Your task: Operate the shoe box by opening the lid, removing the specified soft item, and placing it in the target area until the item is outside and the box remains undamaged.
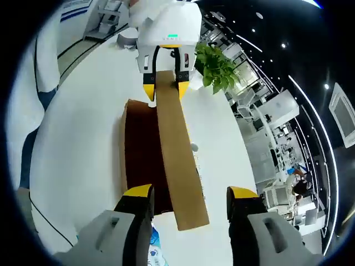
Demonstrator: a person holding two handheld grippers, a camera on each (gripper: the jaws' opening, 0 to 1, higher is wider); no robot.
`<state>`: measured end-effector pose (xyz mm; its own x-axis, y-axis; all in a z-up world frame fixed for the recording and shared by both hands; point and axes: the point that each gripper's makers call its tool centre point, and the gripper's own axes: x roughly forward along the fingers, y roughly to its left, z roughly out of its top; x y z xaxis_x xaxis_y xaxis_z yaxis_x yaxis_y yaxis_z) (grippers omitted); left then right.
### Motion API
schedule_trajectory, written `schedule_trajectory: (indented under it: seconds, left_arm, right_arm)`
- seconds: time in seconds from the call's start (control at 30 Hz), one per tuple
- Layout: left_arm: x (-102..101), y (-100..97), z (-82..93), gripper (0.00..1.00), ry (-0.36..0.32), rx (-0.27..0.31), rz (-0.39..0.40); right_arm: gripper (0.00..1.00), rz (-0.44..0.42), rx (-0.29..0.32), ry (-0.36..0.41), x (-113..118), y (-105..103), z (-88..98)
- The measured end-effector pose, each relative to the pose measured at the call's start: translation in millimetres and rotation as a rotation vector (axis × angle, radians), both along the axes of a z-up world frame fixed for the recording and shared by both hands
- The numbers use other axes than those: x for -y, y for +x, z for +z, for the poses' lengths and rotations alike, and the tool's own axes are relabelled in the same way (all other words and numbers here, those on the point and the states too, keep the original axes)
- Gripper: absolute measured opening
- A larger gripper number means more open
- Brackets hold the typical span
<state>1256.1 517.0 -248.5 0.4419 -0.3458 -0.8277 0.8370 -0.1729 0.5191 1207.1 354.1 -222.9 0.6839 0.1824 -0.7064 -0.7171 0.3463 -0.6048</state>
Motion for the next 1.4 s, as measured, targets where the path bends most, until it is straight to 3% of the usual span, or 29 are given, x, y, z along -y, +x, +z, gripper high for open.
schedule_trajectory:
  seconds: [0.1,0.23,0.37,0.8,1.17,1.4]
  left_arm:
    - [-0.1,-0.4,-1.2,0.32,-0.002,0.003,-0.003]
    - [-0.3,-2.8,0.6,0.32,-0.004,0.004,-0.013]
    - [-0.6,0.6,-2.4,0.32,-0.008,0.005,-0.017]
    - [-5.3,0.3,-5.2,0.32,-0.004,0.038,-0.037]
    - [-8.3,-2.0,-12.8,0.32,-0.021,0.084,-0.062]
    - [-10.1,-2.2,-22.0,0.32,-0.027,0.117,-0.072]
  right_arm:
    - [0.57,0.030,-0.020,-0.062,-1.5,7.8,-9.5]
    - [0.51,0.050,-0.067,-0.085,-5.1,8.4,-23.8]
    - [0.30,0.071,-0.057,-0.112,-4.4,8.6,-25.9]
    - [0.31,0.070,-0.043,-0.061,-11.2,4.8,-25.1]
    - [0.31,0.060,-0.011,-0.031,-18.6,-12.3,-28.2]
    - [0.31,0.050,0.039,-0.066,-21.2,-18.9,-32.9]
